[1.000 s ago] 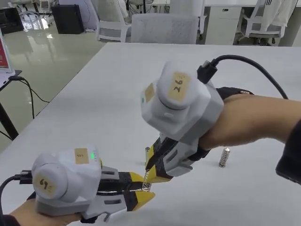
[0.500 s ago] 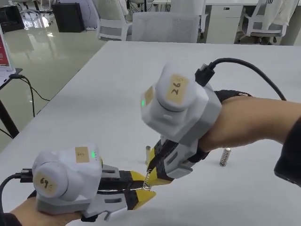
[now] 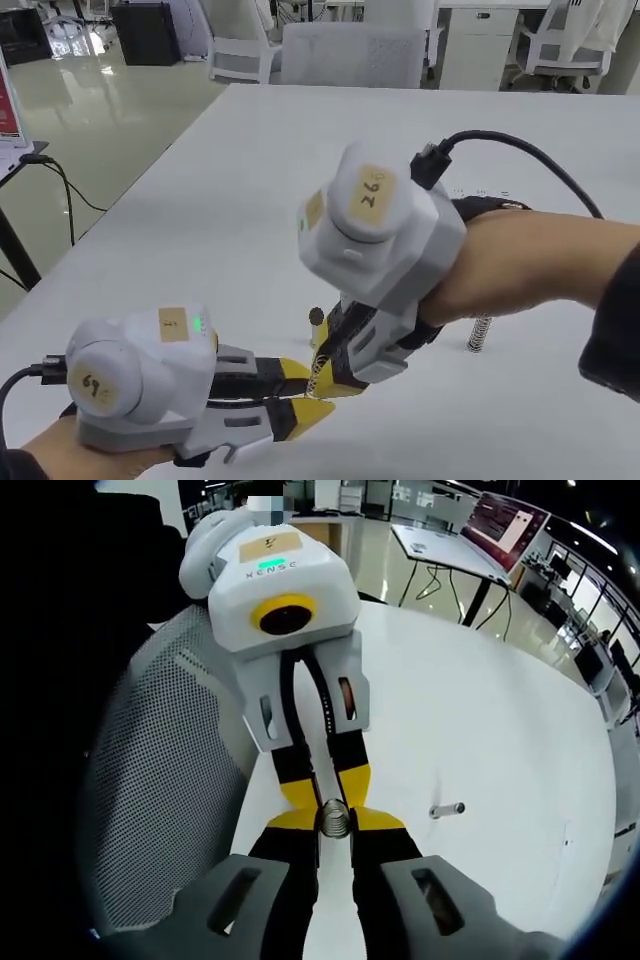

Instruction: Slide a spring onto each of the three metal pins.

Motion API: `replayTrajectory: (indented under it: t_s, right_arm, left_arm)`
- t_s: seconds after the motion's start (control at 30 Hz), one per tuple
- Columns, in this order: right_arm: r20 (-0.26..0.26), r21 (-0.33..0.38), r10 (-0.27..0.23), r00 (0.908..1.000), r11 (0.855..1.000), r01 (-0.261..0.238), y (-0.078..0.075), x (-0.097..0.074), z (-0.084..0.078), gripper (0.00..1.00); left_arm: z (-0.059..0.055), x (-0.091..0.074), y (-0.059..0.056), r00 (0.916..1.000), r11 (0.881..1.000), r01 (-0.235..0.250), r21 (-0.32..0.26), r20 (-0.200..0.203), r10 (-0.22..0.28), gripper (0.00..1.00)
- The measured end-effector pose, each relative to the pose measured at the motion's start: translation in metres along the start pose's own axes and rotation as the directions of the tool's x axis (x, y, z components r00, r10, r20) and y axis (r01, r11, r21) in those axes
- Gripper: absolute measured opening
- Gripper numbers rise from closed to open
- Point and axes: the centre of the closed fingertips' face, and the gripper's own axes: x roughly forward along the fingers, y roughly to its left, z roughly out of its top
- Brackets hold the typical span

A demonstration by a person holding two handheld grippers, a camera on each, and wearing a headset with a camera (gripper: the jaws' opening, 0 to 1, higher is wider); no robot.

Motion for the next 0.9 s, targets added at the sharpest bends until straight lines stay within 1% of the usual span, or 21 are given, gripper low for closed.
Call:
replayTrajectory:
  t_s: [0.13, 0.2, 0.23, 0.33, 0.53, 0.9]
  right_arm:
    - [-0.003, 0.0, 0.002, 1.0, 1.0, -0.002, 0.0004, 0.0013, -0.0001, 0.08]
    - [-0.004, 0.002, 0.004, 1.0, 1.0, -0.004, 0.0008, 0.0015, -0.0002, 0.08]
    - [-0.006, 0.002, 0.003, 1.0, 1.0, -0.003, 0.0006, 0.0015, -0.0005, 0.08]
    - [-0.008, 0.006, 0.003, 1.0, 1.0, -0.003, 0.0006, 0.0017, -0.0009, 0.08]
    - [-0.017, 0.011, 0.006, 0.9998, 1.0, -0.005, 0.0014, 0.0029, -0.0024, 0.08]
    - [-0.023, 0.01, -0.004, 0.9997, 1.0, 0.005, -0.0015, 0.0035, -0.0028, 0.08]
  left_arm:
    - [0.0013, 0.0001, -0.0005, 1.0, 1.0, 0.003, 0.001, 0.004, -0.003, 0.02]
    - [0.0034, 0.0001, -0.001, 0.9999, 1.0, 0.006, 0.001, 0.013, -0.006, 0.02]
    - [0.0028, -0.0003, -0.0006, 1.0, 1.0, 0.003, 0.007, 0.008, -0.003, 0.02]
    - [0.0033, -0.0002, -0.0007, 0.9999, 1.0, 0.004, 0.002, 0.012, -0.004, 0.02]
    - [0.0019, 0.0007, -0.0015, 0.9999, 1.0, 0.009, 0.005, 0.007, -0.009, 0.03]
    - [0.0012, 0.001, 0.0009, 0.9998, 1.0, -0.001, -0.024, 0.018, 0.001, 0.05]
